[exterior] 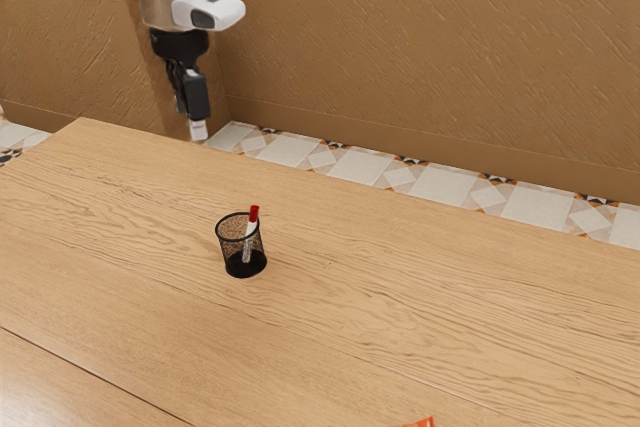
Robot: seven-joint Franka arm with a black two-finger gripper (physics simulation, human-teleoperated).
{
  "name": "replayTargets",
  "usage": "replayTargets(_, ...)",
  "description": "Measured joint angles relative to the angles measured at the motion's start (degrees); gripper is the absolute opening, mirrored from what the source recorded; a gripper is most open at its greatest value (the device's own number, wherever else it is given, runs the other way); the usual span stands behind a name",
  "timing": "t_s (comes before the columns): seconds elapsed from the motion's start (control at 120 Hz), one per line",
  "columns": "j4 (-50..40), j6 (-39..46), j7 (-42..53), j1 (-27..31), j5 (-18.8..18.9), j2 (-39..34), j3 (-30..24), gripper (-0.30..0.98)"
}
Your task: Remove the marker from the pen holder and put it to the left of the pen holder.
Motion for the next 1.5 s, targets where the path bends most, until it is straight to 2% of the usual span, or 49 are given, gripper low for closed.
replayTargets(0.192,0.05,2.42,5.12,-0.30,0.22,0.77,0.02,0.69)
replayTargets(0.233,0.09,2.70,6.14,-0.10,1.67,2.05,-0.36,0.69)
replayTargets(0.308,2.34,3.13,8.98,-0.44,4.88,8.38,-1.04,0.69)
replayTargets(0.442,4.11,3.65,13.78,0.10,8.22,17.32,-1.07,0.69)
replayTargets(0.575,10.52,3.92,17.76,0.75,9.21,26.77,-1.05,0.69)
replayTargets(0.717,13.45,4.09,21.12,1.75,8.76,32.91,-0.85,0.69)
replayTargets(0.908,16.27,4.21,24.50,1.82,8.54,37.28,-0.88,0.69)
replayTargets(1.3,17.69,4.81,28.50,1.26,8.40,38.53,-1.21,0.68)
replayTargets(1.342,17.77,4.87,28.79,1.26,8.40,38.57,-1.22,0.63)
replayTargets(1.5,17.79,5.04,29.17,1.31,8.26,38.37,-1.17,0.23)
